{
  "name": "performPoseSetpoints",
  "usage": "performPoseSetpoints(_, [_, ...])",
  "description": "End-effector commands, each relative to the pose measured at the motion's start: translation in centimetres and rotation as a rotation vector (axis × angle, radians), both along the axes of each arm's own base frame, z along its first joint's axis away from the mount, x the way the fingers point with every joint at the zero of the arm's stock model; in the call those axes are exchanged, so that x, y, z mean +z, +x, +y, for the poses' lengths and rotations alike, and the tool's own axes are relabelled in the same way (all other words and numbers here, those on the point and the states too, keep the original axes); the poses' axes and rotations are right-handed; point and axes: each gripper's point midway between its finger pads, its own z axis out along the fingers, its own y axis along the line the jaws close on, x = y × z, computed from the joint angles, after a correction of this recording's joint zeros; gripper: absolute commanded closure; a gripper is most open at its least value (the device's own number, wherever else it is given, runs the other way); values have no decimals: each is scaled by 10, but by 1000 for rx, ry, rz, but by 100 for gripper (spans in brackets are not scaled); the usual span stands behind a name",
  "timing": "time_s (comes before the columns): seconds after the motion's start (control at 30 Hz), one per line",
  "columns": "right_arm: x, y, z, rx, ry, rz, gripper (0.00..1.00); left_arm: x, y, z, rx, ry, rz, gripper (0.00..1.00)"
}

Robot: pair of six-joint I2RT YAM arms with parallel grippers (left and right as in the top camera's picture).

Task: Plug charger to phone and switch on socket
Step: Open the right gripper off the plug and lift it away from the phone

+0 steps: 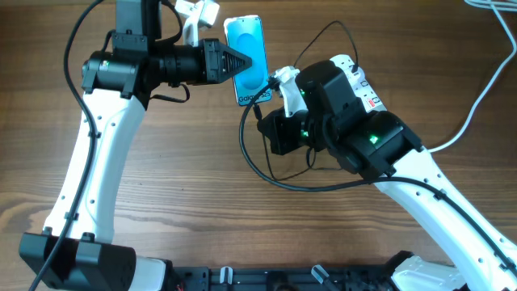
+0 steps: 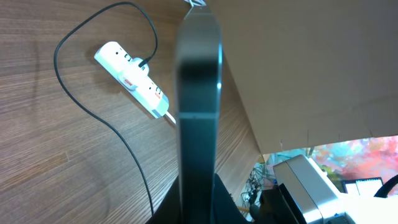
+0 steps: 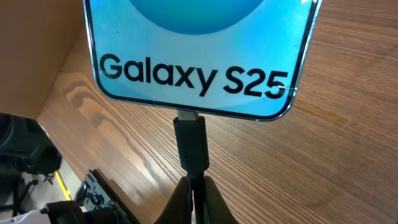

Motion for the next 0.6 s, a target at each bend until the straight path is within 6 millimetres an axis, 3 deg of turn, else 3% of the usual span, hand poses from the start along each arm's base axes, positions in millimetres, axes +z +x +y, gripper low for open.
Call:
performPoseSetpoints(0.0, [19, 9, 2, -25, 57, -50, 95, 8, -9, -6, -53, -32, -10, 96])
performPoseSetpoints(0.27, [25, 11, 7, -27, 93, -51, 95, 7, -9, -6, -54, -32, -8, 96])
performPoseSetpoints(0.57, [33, 29, 3, -55, 60, -170, 95, 2, -16, -5, -55, -23, 41, 96])
